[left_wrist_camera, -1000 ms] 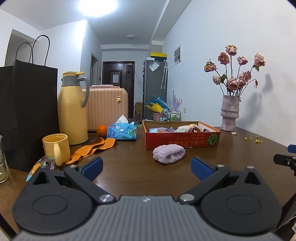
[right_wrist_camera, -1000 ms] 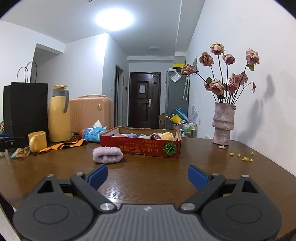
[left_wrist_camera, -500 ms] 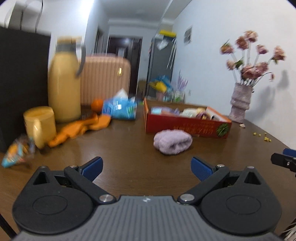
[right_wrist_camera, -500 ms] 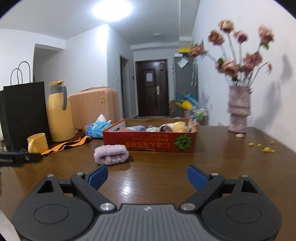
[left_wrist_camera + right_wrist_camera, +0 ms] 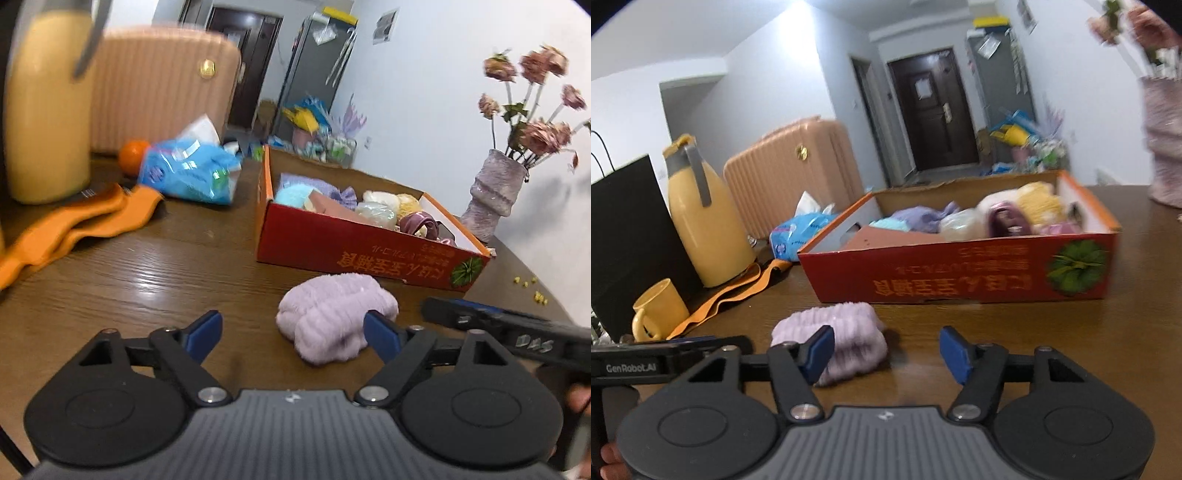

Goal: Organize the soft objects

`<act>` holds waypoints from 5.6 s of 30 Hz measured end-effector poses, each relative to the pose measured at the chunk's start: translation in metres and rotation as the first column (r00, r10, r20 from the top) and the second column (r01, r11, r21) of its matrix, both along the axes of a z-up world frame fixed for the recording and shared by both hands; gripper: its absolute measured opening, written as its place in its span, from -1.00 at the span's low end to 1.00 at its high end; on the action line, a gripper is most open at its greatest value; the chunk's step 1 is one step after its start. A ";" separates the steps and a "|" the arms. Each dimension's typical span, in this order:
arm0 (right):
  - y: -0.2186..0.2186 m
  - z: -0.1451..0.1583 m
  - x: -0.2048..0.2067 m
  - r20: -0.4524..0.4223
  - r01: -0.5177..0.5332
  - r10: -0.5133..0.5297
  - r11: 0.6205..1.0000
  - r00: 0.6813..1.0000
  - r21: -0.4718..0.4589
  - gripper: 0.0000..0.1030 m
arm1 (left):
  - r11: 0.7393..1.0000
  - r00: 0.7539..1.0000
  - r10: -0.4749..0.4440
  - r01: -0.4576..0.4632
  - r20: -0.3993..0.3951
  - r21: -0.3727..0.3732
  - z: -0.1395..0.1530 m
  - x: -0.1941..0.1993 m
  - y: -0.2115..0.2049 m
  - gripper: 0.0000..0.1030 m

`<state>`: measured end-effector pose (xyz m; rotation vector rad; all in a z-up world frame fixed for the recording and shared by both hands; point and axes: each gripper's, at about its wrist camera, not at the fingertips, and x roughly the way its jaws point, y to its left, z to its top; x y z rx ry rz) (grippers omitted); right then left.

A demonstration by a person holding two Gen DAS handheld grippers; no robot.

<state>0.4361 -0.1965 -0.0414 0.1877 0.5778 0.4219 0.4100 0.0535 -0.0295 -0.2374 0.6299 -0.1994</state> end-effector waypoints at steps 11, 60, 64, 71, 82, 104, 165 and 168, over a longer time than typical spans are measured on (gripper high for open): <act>0.026 -0.026 0.061 -0.131 -0.123 0.135 0.988 0.982 0.093 -0.50 | 0.982 0.988 -0.075 0.049 -0.136 -0.181 -0.023 0.042 0.007 -0.40; -0.110 0.110 0.010 0.224 0.162 -0.186 0.980 0.957 0.119 -0.64 | 0.921 0.924 -0.361 0.374 0.124 -0.106 0.115 0.079 -0.134 -0.46; -0.112 0.096 0.096 0.191 0.196 -0.211 0.976 0.959 0.095 -0.64 | 0.937 0.940 -0.327 0.336 0.102 -0.091 0.096 0.163 -0.148 -0.46; -0.106 0.028 0.208 -0.016 0.260 -0.260 0.965 0.966 0.042 -0.65 | 0.971 0.967 -0.241 0.239 -0.089 -0.030 0.026 0.277 -0.165 -0.43; -0.077 0.009 0.213 -0.116 0.179 -0.184 0.982 0.976 -0.058 -0.50 | 0.975 0.980 -0.194 0.198 -0.042 0.101 0.041 0.255 -0.148 0.29; -0.088 0.138 -0.002 0.373 0.260 -0.198 0.957 0.906 -0.125 0.84 | 0.980 0.922 0.035 -0.108 0.386 0.168 0.135 0.014 -0.057 0.98; -0.038 0.008 -0.393 0.441 0.282 -0.218 0.956 0.871 -0.085 1.00 | 0.949 0.891 0.051 -0.184 0.451 0.256 0.020 -0.351 -0.023 1.00; -0.038 0.008 -0.393 0.448 0.284 -0.219 0.955 0.867 -0.083 1.00 | 0.950 0.892 0.053 -0.183 0.450 0.252 0.019 -0.351 -0.022 1.00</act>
